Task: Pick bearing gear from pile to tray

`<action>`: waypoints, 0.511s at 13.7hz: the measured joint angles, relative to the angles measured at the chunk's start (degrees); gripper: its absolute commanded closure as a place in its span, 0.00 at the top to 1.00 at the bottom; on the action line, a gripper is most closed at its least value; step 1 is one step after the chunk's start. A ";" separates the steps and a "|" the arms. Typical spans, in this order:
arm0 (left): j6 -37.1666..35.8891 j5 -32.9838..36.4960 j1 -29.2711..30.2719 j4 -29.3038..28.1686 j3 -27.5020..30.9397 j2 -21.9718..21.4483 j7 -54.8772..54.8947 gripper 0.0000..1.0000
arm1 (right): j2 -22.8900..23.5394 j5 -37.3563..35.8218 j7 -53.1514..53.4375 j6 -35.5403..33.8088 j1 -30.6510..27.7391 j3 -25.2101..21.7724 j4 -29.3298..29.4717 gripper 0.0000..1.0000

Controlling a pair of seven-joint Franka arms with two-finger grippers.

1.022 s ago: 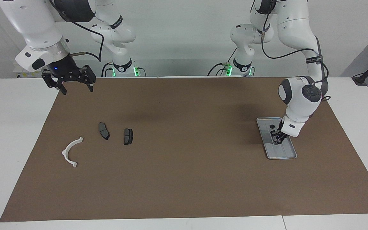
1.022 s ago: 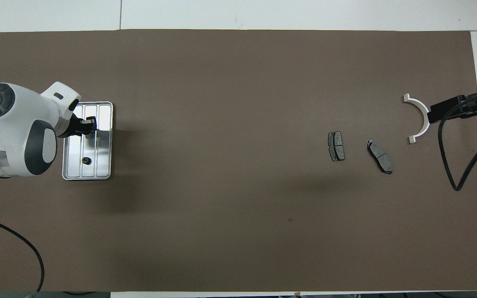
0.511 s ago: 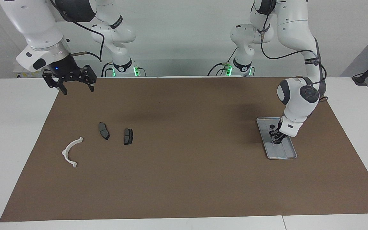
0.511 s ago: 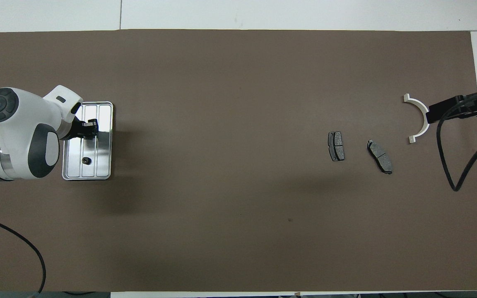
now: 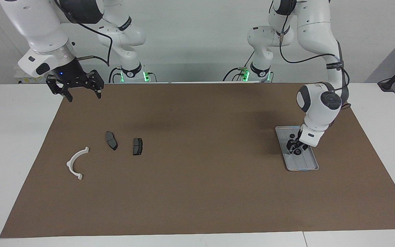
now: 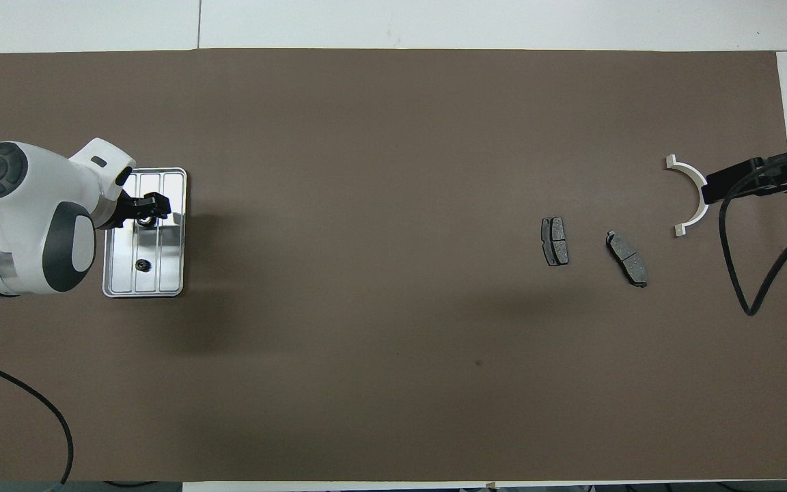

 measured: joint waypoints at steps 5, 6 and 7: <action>-17.46 0.00 0.99 7.44 0.35 -8.29 0.28 1.00 | 0.03 0.00 0.00 0.00 0.00 0.00 -0.34 1.00; -19.83 0.00 1.06 7.67 0.37 -10.29 0.30 1.00 | 0.03 0.00 0.00 0.00 0.00 0.00 -0.47 1.00; -22.51 0.00 1.06 8.05 0.36 -12.19 0.31 1.00 | 0.03 0.00 0.00 0.00 0.00 0.00 -0.59 1.00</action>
